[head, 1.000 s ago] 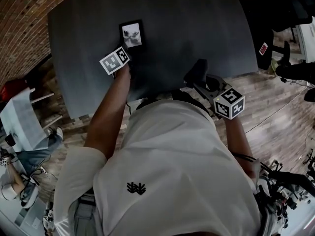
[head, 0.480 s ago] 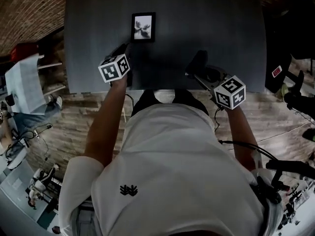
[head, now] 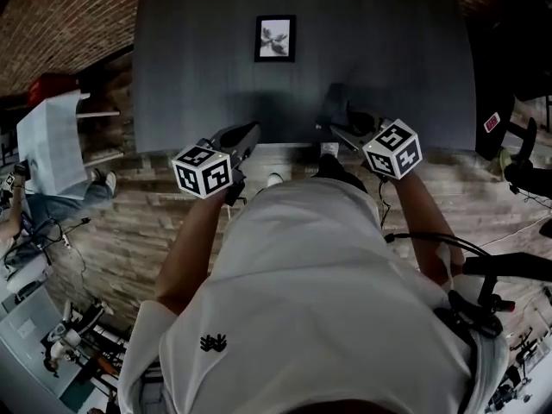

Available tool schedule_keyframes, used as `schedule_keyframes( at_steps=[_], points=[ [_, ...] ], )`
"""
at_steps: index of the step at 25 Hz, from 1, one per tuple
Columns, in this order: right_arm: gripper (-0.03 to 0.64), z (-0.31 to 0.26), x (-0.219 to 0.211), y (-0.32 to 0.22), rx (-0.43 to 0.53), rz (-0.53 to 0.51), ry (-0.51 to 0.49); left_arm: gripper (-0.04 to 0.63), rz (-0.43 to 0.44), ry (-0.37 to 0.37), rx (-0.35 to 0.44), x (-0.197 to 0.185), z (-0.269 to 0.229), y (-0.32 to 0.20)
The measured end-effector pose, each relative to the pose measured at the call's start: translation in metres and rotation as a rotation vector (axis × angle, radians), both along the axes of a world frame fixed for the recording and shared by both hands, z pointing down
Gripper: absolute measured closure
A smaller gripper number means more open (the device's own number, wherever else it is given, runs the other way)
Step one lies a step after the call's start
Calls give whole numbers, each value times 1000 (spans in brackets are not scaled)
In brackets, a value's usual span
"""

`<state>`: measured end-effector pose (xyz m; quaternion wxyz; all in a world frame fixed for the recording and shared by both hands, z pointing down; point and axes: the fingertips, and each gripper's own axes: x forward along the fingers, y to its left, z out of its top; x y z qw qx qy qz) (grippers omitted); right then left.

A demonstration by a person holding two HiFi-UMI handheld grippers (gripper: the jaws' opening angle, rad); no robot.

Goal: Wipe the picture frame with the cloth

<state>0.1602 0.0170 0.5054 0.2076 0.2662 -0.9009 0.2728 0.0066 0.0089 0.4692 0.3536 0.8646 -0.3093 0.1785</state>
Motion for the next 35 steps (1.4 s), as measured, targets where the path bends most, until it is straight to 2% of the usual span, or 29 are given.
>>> schedule_keyframes(
  at_steps=[4,8,13,16,24,29,35],
  points=[
    [474,-10,-60,43,14,4,31,583,84,54,55,-39,-34,54],
    [474,-14,-82,71,19,7,39,583,86,70,58,-57,-40,83],
    [474,-33,-129,118,54,24,90,583,102,88,55,-109,-41,125],
    [476,-39,-149,139,60,26,93,583,107,92,62,-128,-40,137],
    [476,-42,-190,168,73,-3,122,583,105,108,99,-157,-44,155],
    [476,-52,-196,178,100,-15,142,583,126,103,108,-157,-46,166],
    [476,-60,-201,179,130,-55,148,583,84,81,131,-165,-50,169]
  ],
)
